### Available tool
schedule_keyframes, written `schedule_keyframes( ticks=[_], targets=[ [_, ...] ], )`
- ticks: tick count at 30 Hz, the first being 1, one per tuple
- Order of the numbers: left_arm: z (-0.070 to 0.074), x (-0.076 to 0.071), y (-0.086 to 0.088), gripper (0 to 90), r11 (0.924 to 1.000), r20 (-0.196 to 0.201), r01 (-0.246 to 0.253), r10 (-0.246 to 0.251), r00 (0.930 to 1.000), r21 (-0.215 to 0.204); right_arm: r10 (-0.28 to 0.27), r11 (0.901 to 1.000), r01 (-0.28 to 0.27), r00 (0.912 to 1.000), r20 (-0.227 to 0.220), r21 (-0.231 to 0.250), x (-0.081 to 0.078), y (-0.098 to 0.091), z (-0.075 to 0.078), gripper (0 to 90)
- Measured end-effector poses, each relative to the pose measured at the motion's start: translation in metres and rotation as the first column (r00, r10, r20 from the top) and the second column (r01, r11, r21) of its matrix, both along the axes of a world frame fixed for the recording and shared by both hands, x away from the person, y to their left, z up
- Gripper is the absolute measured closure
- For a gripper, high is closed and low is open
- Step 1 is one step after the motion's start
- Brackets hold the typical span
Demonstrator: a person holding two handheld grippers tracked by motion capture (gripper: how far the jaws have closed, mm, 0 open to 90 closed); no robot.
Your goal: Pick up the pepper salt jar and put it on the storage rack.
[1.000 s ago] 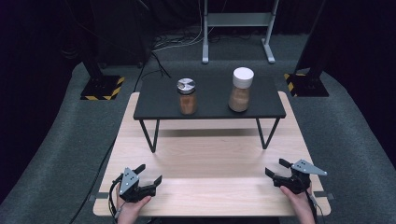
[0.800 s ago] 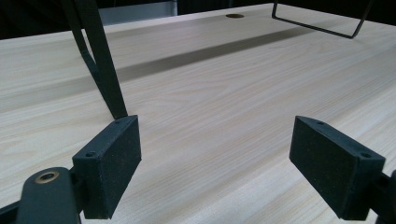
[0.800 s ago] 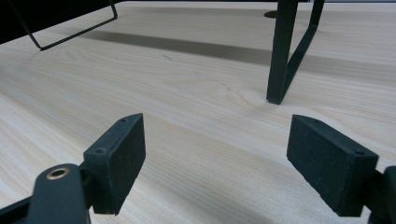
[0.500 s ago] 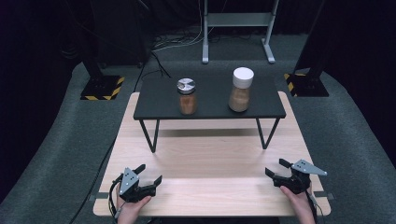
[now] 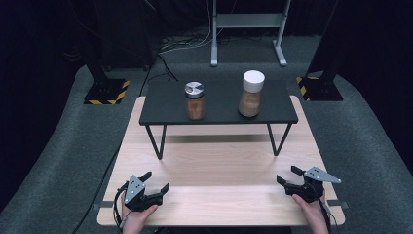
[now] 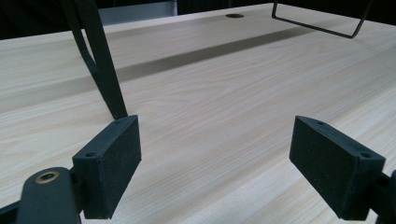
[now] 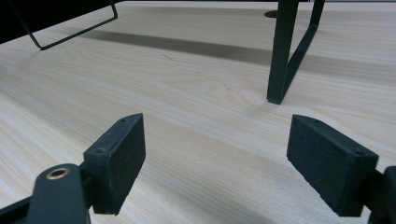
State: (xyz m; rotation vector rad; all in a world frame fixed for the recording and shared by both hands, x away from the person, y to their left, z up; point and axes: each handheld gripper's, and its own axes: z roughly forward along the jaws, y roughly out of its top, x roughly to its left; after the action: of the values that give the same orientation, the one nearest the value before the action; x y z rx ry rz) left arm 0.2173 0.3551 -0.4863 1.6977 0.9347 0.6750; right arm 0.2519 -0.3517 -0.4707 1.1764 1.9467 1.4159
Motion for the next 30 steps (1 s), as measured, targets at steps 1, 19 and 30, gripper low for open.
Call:
schedule_keyframes(
  ticks=[1, 19, 30],
  targets=[
    [0.0000, 0.0000, 0.0000, 16.4, 1.0000, 0.000, 0.000, 0.000, 1.0000, 0.000, 0.000, 1.0000, 0.000, 1.0000, 0.000, 0.000, 0.0000, 0.0000, 0.0001, 17.9],
    [0.0000, -0.0002, -0.0002, 16.4, 1.0000, 0.001, -0.001, 0.001, 1.0000, 0.000, 0.001, 1.0000, -0.001, 1.0000, -0.001, -0.001, 0.0001, 0.0001, 0.0001, 17.7],
    [-0.0001, -0.0002, -0.0002, 16.4, 1.0000, 0.001, -0.001, 0.001, 1.0000, 0.000, 0.001, 1.0000, -0.001, 1.0000, -0.001, 0.000, 0.0001, 0.0000, 0.0000, 16.7]
  ],
)
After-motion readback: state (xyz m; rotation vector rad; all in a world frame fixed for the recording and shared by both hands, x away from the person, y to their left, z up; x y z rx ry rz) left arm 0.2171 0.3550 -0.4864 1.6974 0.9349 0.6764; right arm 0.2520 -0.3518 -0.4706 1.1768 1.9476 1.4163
